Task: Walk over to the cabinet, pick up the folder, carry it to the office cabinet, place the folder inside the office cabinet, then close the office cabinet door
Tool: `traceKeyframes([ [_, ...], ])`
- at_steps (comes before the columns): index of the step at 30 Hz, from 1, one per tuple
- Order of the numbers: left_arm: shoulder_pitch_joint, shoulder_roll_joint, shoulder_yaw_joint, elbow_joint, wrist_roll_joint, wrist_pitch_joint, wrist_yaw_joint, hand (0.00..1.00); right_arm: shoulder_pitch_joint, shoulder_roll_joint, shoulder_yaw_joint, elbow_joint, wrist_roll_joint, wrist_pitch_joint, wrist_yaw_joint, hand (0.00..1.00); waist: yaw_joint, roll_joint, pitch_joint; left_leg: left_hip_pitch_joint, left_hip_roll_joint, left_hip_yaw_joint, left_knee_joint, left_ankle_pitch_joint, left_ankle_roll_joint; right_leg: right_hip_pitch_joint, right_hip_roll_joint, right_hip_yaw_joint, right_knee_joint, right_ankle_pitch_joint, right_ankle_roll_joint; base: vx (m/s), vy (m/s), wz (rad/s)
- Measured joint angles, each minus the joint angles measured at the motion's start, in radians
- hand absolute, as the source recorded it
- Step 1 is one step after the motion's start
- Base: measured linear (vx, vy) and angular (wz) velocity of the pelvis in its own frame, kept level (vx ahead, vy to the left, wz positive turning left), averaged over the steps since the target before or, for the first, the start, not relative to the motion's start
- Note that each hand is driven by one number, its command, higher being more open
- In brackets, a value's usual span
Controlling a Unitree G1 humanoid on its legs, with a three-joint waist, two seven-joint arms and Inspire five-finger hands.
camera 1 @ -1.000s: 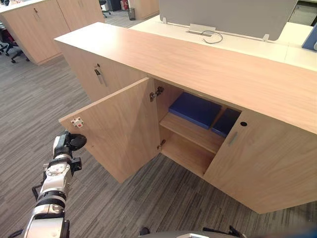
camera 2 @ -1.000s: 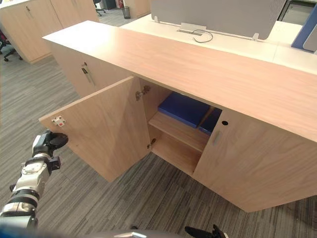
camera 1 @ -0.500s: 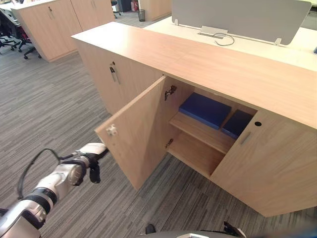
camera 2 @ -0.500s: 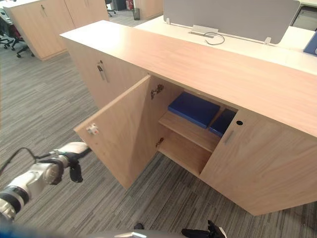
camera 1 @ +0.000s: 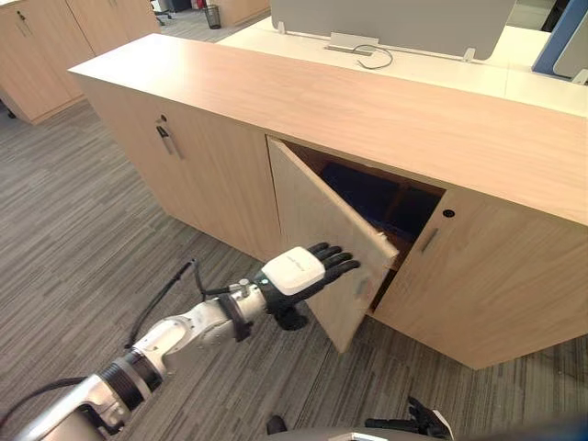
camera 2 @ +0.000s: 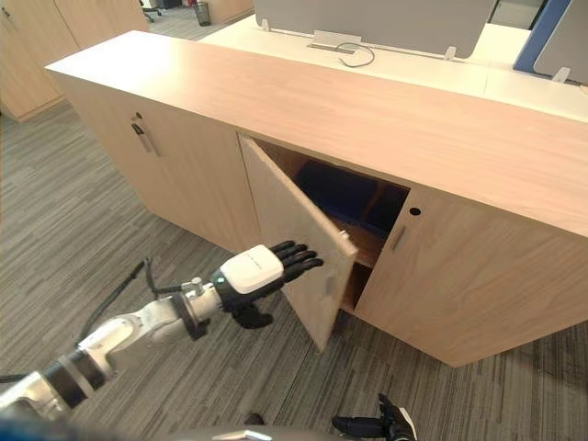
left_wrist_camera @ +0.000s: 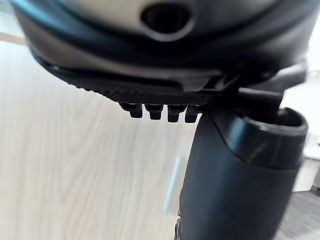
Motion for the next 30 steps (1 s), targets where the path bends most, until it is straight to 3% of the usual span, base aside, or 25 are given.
traceKeyframes([
  [6, 0.006, -0.098, -0.131, 0.050, 0.000, -0.012, 0.020, 1.00, -0.009, -0.010, 0.045, 0.012, 0.007, 0.000, -0.024, 1.00, -0.024, 0.001, -0.011, 0.014, 0.003, 0.001, -0.005, 0.000, -0.001, 0.013, 0.004, -0.005, 0.000, -0.004, -0.006, -0.01, -0.003, -0.01],
  [10, 0.043, -0.225, -0.150, 0.355, 0.000, -0.008, 0.014, 1.00, -0.012, -0.007, 0.073, 0.011, 0.033, -0.001, -0.040, 1.00, -0.045, -0.014, -0.009, 0.027, 0.009, 0.002, -0.005, -0.003, -0.003, 0.021, 0.010, -0.005, -0.002, -0.007, -0.007, -0.07, -0.008, -0.03],
  [14, 0.115, -0.315, -0.091, 0.708, 0.046, 0.036, 0.008, 1.00, -0.010, 0.011, 0.095, 0.002, 0.032, -0.001, -0.056, 1.00, -0.047, -0.054, -0.001, 0.040, 0.025, 0.031, -0.005, -0.011, -0.016, 0.022, 0.024, 0.021, -0.009, -0.009, -0.011, -0.05, -0.023, -0.20],
  [16, 0.175, -0.360, -0.015, 0.872, 0.099, 0.075, 0.011, 1.00, -0.009, 0.014, 0.110, -0.005, 0.032, -0.001, -0.060, 1.00, -0.046, -0.070, -0.004, 0.049, 0.035, 0.059, 0.005, -0.022, -0.023, 0.021, 0.030, 0.046, -0.009, -0.008, -0.010, 0.01, -0.027, -0.39],
  [17, 0.215, -0.394, 0.080, 0.980, 0.110, 0.101, 0.011, 1.00, -0.010, 0.019, 0.111, -0.005, 0.033, -0.001, -0.061, 1.00, -0.046, -0.087, 0.001, 0.022, 0.054, 0.072, 0.075, -0.056, -0.021, 0.017, 0.033, 0.059, -0.006, -0.010, -0.013, 0.02, -0.083, -0.36],
  [19, 0.272, -0.458, 0.353, 1.077, 0.058, 0.163, 0.009, 1.00, -0.009, 0.027, 0.099, -0.014, 0.034, -0.001, -0.059, 1.00, -0.038, -0.091, 0.016, -0.070, 0.127, 0.081, 0.305, -0.153, -0.025, 0.018, 0.053, 0.070, -0.003, -0.017, -0.023, 0.03, -0.139, -0.22],
  [21, 0.285, -0.493, 0.671, 1.086, -0.115, 0.241, 0.020, 1.00, -0.006, 0.035, 0.072, -0.016, 0.033, 0.007, -0.057, 1.00, -0.001, -0.096, 0.047, -0.165, 0.231, 0.074, 0.587, -0.194, -0.032, 0.040, 0.089, 0.089, -0.001, -0.028, -0.040, 0.01, -0.164, -0.25],
  [23, 0.318, -0.509, 0.819, 1.090, -0.307, 0.267, 0.032, 1.00, -0.003, 0.037, 0.050, -0.020, 0.034, 0.010, -0.053, 1.00, 0.026, -0.082, 0.057, -0.189, 0.259, 0.007, 0.702, -0.190, -0.037, 0.059, 0.107, 0.130, 0.005, -0.040, -0.053, 0.04, -0.105, -0.56],
  [25, 0.350, -0.537, 0.930, 1.116, -0.526, 0.272, 0.012, 1.00, -0.004, 0.042, 0.014, -0.024, 0.034, 0.015, -0.050, 1.00, 0.048, -0.085, 0.059, -0.193, 0.189, -0.155, 0.659, -0.233, -0.095, 0.058, 0.097, 0.168, 0.016, -0.050, -0.055, 0.03, -0.004, -0.63],
  [26, 0.370, -0.569, 0.975, 1.115, -0.654, 0.275, -0.009, 1.00, -0.009, 0.034, -0.011, -0.023, 0.034, 0.023, -0.039, 1.00, 0.072, -0.063, 0.063, -0.170, 0.114, -0.293, 0.528, -0.244, -0.110, 0.028, 0.094, 0.201, 0.033, -0.054, -0.054, -0.01, 0.089, -0.64],
  [27, 0.385, -0.586, 0.989, 1.115, -0.708, 0.275, -0.018, 1.00, -0.011, 0.025, -0.018, -0.021, 0.035, 0.025, -0.033, 1.00, 0.083, -0.048, 0.064, -0.152, 0.089, -0.351, 0.452, -0.233, -0.112, 0.014, 0.101, 0.218, 0.037, -0.055, -0.054, 0.04, 0.178, -0.74],
  [28, 0.410, -0.603, 1.020, 1.116, -0.787, 0.285, -0.034, 1.00, -0.033, 0.018, -0.018, 0.002, 0.036, 0.035, -0.027, 1.00, 0.097, -0.046, 0.065, -0.120, 0.070, -0.368, 0.366, -0.192, -0.063, 0.005, 0.098, 0.240, 0.037, -0.052, -0.046, 0.08, 0.124, -0.41],
  [30, 0.430, -0.606, 1.064, 1.114, -0.832, 0.285, -0.045, 1.00, -0.035, 0.043, -0.020, 0.017, 0.041, 0.047, -0.021, 1.00, 0.097, -0.079, 0.059, -0.090, 0.054, -0.355, 0.289, -0.160, -0.047, 0.000, 0.080, 0.242, 0.030, -0.047, -0.035, 0.12, 0.051, -0.17],
])
